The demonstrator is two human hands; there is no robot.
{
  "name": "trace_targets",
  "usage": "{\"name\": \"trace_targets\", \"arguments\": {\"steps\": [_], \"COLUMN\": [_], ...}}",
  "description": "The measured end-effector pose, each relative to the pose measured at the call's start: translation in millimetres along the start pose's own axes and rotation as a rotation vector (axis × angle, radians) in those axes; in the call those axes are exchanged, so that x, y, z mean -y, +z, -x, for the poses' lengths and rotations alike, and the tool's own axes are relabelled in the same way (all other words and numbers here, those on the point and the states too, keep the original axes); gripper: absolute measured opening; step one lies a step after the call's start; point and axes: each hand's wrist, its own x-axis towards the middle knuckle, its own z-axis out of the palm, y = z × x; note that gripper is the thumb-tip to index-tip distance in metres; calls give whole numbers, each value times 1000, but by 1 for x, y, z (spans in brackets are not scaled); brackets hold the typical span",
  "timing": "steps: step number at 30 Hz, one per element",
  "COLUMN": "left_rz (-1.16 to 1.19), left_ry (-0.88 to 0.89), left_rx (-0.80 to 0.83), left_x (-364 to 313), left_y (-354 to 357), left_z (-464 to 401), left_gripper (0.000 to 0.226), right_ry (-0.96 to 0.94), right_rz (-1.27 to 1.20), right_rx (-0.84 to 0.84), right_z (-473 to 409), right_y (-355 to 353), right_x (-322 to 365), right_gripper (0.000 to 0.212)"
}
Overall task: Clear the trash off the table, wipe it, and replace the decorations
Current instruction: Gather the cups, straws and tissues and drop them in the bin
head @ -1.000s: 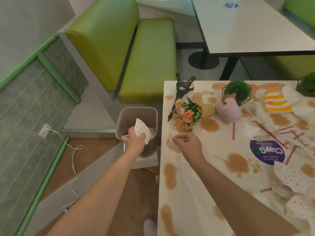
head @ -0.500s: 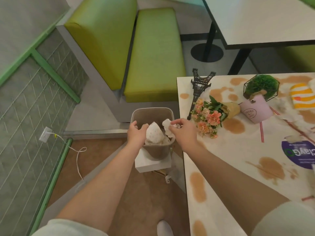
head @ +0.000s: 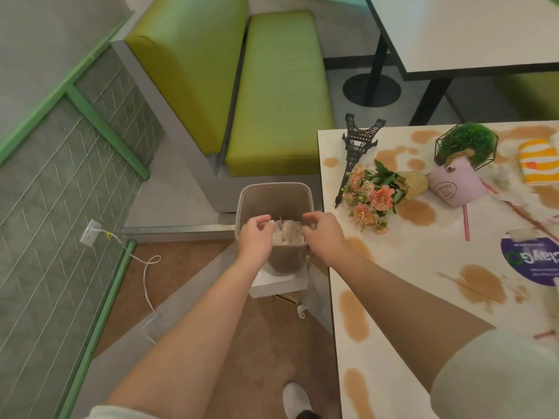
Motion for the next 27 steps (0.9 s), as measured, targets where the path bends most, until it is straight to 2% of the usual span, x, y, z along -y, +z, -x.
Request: {"name": "trace_targets", "arguments": {"steps": [5, 13, 19, 23, 27], "left_rz": [4, -84, -110, -175, -319], "left_ry": [22, 84, 128, 143, 170], "left_rx": [44, 206, 369, 433, 481], "left_x": [-11, -37, -39, -35, -29], "left_y": [25, 103, 171, 216, 249], "left_z": [44, 137, 207, 248, 276], "left_gripper": [24, 26, 24, 13, 24], "right_ry": [-19, 53, 117, 181, 250], "right_rz": [-79, -182, -140, -94, 1], "right_rx": [-76, -177, -231, -314, -364], "right_z": [44, 125, 182, 214, 234], "right_y": [-52, -135, -190, -223, -245], "right_x": [-26, -88, -149, -194, -234], "right_gripper": [17, 7, 9, 11, 18]}}
